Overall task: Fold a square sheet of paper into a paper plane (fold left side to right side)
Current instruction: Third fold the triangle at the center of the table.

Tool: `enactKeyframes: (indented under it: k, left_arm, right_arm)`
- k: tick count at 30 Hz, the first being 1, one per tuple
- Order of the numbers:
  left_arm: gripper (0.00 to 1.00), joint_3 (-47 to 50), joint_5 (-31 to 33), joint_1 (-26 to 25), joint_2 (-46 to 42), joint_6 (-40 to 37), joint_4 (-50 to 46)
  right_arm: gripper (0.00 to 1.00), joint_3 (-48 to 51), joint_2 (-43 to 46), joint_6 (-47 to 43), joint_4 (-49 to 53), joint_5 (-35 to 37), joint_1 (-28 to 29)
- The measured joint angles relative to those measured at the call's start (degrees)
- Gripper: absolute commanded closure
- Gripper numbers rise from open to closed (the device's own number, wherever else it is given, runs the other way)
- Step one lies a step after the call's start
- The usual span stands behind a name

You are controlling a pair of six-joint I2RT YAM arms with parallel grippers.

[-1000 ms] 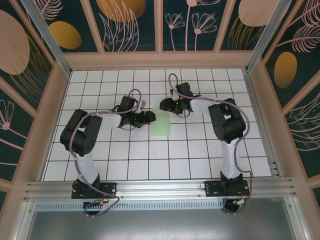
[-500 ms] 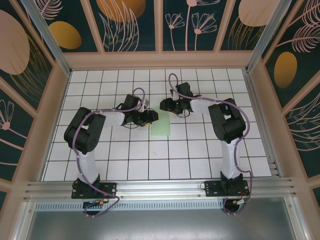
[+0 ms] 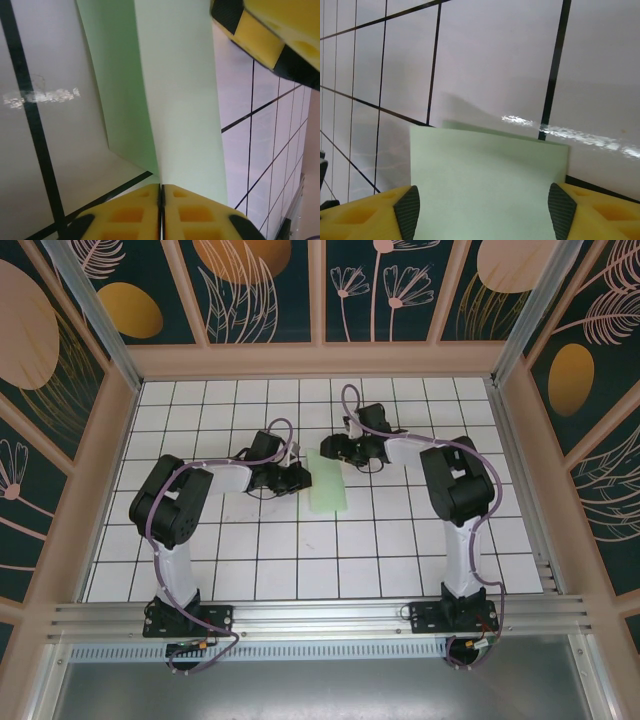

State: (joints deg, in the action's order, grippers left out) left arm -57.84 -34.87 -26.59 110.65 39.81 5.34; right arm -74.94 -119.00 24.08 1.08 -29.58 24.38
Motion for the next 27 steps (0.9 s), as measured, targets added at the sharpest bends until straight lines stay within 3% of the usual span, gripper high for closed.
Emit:
enactKeyframes:
  k: [2,6,12,15,19,27]
  left_arm:
    - [0.95,0.00,-0.02,-0.22,0.00,0.26,0.00]
    - [0.98,0.00,-0.02,-0.81,0.00,0.39,0.00]
    - [1.00,0.00,-0.11,-1.27,-0.02,1.18,0.00]
    - [1.00,0.00,-0.26,-1.31,-0.02,1.49,0.00]
    - [1.00,0.00,-0.46,-1.31,-0.02,1.90,-0.02]
    - [1.00,0.02,-0.57,-1.51,-0.74,2.29,-0.07]
  right_arm:
    - [0.19,1.66,1.57,-1.36,-0.39,1.09,-0.74]
    - [0.18,7.21,7.85,-4.20,-1.40,4.46,-1.75]
    - [0.19,23.63,25.92,-10.19,-8.33,9.79,0.20]
    - [0.20,32.61,34.88,-14.16,-12.02,14.86,5.42]
    - [0.20,40.83,41.46,-19.61,-14.69,22.88,16.55]
    - [0.19,43.80,36.89,-30.67,-18.69,38.45,31.89]
